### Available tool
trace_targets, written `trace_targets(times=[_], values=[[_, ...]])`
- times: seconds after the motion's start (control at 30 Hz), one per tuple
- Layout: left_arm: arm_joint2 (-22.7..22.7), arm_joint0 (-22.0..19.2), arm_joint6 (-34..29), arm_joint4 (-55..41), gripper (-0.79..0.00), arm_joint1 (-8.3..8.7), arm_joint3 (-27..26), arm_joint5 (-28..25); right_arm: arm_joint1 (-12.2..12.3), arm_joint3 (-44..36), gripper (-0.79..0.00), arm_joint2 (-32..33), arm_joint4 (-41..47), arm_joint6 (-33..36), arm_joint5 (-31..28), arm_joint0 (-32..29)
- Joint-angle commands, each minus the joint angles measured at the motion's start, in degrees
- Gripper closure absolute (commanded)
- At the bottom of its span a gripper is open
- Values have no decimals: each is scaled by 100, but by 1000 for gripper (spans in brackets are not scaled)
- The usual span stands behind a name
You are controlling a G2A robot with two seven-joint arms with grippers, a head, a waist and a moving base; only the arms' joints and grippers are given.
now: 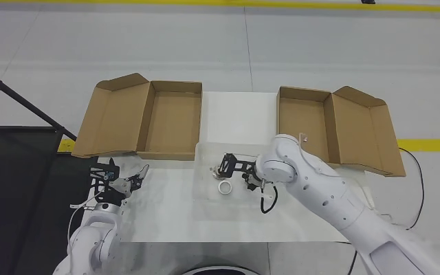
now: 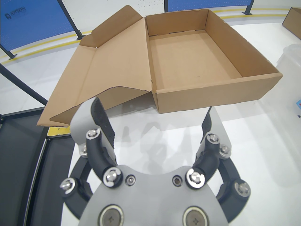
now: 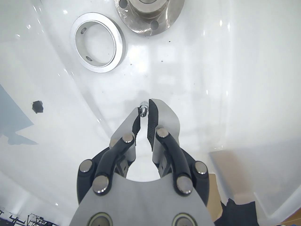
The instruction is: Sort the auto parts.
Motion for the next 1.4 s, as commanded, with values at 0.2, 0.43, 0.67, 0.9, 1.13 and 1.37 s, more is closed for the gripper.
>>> trace_targets(times=[0.2,0.43,0.67,0.9,1.13,1.37], values=[[0,0,0,0,-785,0,0,0,-37,85,0,-80,55,-24,-14,90],[0,0,0,0,-785,0,0,0,91,-236,0,468,153,-553,280,-16],[0,0,0,0,-785,0,0,0,570,-1069,0,2166,676,-1917,163,-956],[0,0,0,0,-785,0,0,0,876,-1858,0,3683,1246,-3035,242,-2146],[0,0,0,0,-785,0,0,0,941,-2125,0,4138,1521,-3517,331,-2696],[0,0,0,0,-785,0,0,0,941,-2125,0,4138,1521,-3517,331,-2696]])
